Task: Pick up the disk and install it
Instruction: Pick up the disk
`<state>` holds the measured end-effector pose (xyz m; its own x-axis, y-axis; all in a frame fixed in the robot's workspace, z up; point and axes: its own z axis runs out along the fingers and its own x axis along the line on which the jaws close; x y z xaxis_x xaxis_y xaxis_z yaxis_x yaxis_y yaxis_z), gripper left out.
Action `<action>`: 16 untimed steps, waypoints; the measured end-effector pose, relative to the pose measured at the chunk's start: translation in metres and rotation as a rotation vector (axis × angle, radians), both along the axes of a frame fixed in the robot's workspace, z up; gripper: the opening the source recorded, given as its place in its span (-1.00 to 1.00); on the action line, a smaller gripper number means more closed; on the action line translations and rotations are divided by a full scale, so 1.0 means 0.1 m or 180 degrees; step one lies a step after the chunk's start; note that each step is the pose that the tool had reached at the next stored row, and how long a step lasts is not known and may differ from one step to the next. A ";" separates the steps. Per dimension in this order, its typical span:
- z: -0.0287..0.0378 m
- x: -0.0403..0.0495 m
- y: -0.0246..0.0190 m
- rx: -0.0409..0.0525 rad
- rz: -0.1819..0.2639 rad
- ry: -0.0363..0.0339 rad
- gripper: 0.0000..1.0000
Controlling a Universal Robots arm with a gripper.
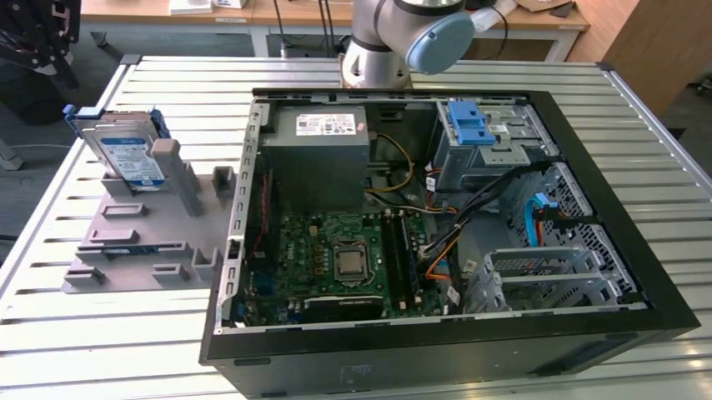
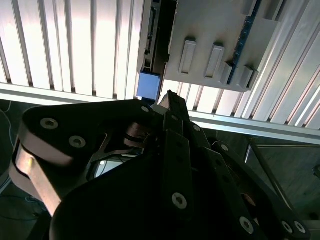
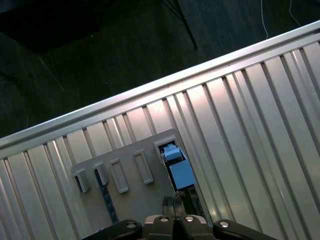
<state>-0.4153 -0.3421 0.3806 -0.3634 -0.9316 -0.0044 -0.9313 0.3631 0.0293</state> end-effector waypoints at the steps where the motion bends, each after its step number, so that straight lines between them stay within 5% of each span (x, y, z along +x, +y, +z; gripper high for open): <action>1: 0.000 0.000 0.000 0.0000 0.0002 0.0000 -0.79; 16: 0.000 0.000 0.000 0.0000 0.0029 0.0000 -0.79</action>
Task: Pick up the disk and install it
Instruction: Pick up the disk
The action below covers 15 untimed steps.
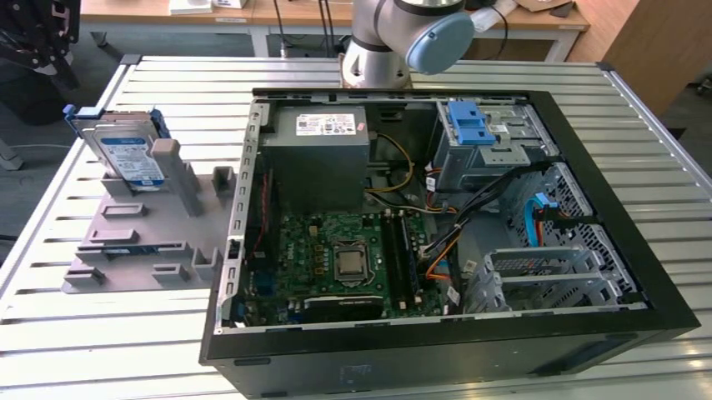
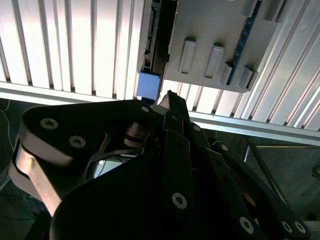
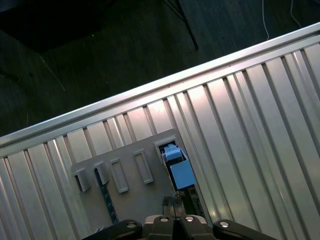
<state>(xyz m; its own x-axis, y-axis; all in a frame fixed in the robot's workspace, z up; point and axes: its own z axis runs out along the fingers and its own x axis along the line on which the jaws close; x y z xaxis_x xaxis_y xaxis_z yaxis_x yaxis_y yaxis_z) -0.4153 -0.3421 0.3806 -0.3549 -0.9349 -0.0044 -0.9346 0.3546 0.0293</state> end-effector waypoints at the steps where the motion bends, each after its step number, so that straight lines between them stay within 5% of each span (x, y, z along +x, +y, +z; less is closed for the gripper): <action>1: 0.000 0.000 0.000 0.0000 0.0002 0.0000 -0.79; 15: 0.000 0.000 0.000 0.0000 0.0027 0.0000 -0.79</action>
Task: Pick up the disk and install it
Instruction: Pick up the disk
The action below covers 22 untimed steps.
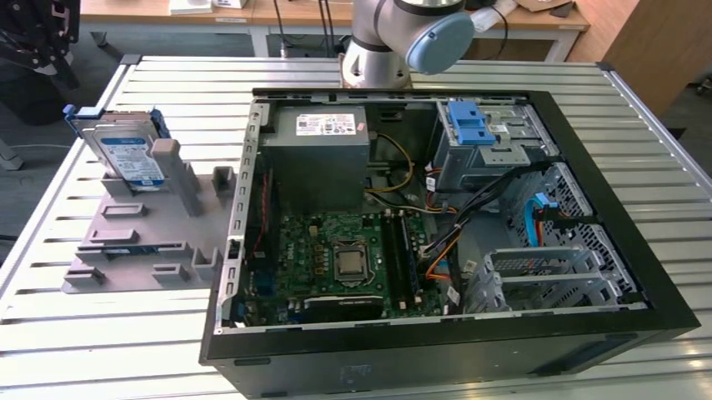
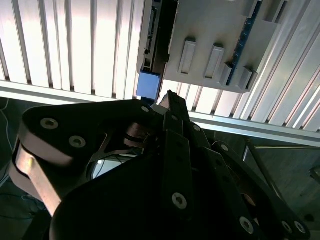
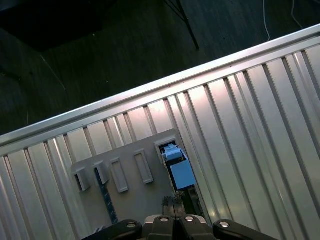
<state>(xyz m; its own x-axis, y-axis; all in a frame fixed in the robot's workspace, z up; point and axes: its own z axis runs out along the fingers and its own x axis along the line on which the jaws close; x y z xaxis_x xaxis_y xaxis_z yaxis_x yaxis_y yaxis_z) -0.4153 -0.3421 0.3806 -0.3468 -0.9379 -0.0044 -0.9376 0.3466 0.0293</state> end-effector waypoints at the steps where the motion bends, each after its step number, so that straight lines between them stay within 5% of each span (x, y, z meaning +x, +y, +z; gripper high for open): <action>1: 0.000 0.000 0.000 0.0000 0.0002 0.0000 -0.79; 16: 0.000 0.000 0.000 0.0000 0.0031 0.0000 -0.79; 22: -0.004 0.000 0.000 0.0001 0.0320 0.0000 -0.79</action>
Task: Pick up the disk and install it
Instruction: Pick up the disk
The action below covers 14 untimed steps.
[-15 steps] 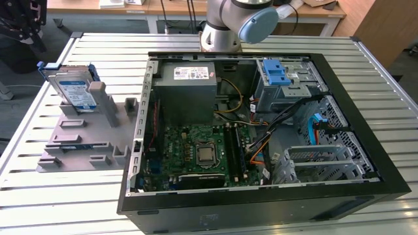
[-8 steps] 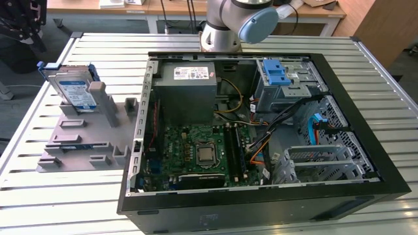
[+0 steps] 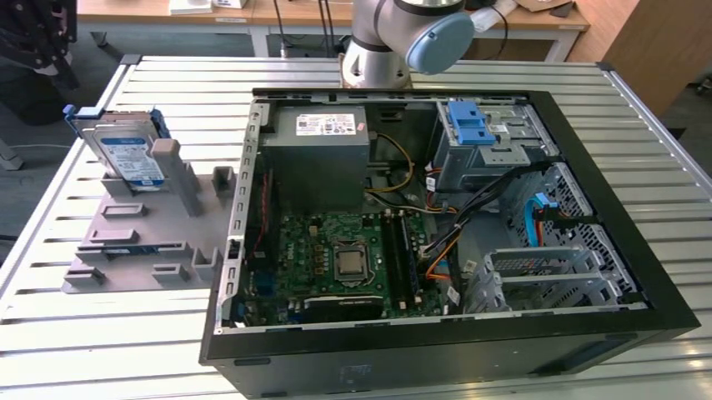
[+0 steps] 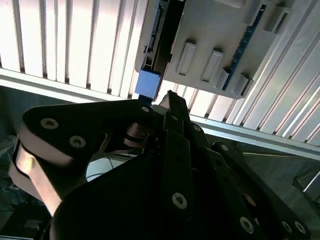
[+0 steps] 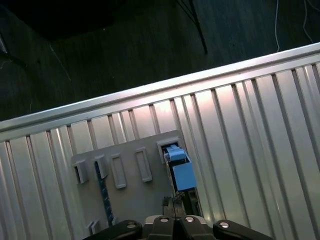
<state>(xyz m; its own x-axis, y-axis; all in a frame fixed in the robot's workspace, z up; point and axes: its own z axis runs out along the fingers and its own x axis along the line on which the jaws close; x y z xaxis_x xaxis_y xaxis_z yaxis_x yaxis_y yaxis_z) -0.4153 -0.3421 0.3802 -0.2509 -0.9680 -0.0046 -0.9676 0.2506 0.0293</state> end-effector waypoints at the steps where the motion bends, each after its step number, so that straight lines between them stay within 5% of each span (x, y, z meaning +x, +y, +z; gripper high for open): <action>1: -0.002 0.000 0.000 0.0000 0.0057 0.0000 -0.79; 10: -0.019 -0.009 0.000 -0.0001 0.0132 -0.0004 -0.79; 14: -0.051 -0.009 0.014 -0.0003 0.0204 -0.0060 -0.79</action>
<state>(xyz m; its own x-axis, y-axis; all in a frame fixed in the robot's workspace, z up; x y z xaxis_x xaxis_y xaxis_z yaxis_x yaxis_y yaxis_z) -0.4162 -0.3407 0.3751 -0.1883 -0.9821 -0.0079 -0.9821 0.1883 0.0109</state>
